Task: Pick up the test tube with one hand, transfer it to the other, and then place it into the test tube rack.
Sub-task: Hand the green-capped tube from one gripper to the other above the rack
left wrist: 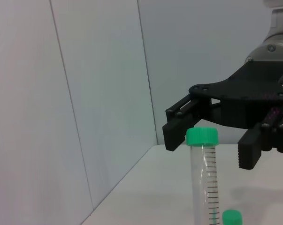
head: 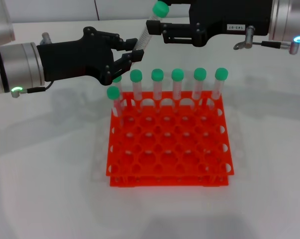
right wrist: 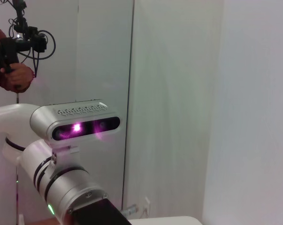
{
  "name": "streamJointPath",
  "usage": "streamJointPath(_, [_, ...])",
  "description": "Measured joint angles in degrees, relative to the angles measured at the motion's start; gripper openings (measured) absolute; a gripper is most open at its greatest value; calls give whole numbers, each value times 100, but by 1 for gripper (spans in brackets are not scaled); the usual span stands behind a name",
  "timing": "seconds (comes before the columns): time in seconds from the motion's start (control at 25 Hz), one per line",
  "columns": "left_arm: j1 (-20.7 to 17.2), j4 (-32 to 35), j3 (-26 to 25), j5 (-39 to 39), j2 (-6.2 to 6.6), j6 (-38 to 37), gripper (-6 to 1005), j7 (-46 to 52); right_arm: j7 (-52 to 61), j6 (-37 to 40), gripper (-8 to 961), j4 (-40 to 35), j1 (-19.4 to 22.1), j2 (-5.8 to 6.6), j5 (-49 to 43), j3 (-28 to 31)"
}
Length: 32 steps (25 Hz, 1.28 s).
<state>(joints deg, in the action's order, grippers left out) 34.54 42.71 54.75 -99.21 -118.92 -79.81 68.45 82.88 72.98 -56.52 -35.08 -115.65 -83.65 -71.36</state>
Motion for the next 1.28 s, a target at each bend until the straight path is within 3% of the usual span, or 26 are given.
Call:
streamJointPath(0.24, [0, 1, 0, 0, 0, 0, 193, -5, -5, -25, 634, 0, 0, 5, 0, 23])
streamJointPath(1.28, [0, 0, 0, -1, 9, 0, 194, -12, -9, -70, 446, -35, 95, 19, -3, 47])
